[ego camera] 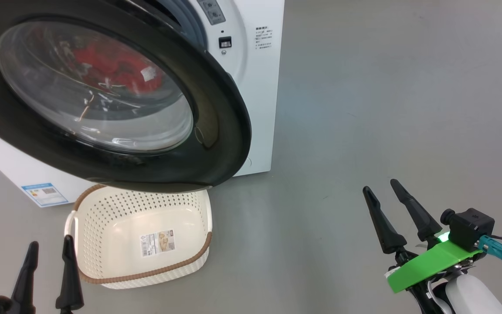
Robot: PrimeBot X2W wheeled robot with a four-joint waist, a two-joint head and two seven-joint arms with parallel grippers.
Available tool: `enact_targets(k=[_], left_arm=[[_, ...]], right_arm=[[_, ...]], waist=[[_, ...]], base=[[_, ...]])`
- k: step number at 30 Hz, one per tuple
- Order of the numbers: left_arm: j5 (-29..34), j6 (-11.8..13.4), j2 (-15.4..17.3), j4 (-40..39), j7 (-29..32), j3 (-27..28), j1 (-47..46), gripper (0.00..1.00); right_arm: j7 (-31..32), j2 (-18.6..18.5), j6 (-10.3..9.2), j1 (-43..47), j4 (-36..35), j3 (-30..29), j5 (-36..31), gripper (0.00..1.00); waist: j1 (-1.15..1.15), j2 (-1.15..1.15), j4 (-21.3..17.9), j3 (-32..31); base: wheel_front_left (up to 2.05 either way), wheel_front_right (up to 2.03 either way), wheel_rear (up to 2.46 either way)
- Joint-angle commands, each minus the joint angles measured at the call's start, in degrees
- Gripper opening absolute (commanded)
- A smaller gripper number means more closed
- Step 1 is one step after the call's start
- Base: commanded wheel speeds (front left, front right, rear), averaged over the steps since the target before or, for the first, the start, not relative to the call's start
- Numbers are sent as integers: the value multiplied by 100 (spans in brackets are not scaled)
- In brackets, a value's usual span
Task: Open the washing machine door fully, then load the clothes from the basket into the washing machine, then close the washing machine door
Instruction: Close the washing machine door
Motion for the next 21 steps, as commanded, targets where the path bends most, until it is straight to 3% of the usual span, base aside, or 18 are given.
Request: enact_targets(k=[1,21], left_arm=[[85,-54,43,-175,-53,231,-54,100],[296,-151,-142,-142,-53,338,-87,100]], right_arm=[[-27,-64,9,-43,-159,68,-52,100],[-27,-99,9,-31,-168,57,-59,100]], waist=[[0,0,8,3],[0,0,70,-18]], base=[[0,0,0],[0,0,0]])
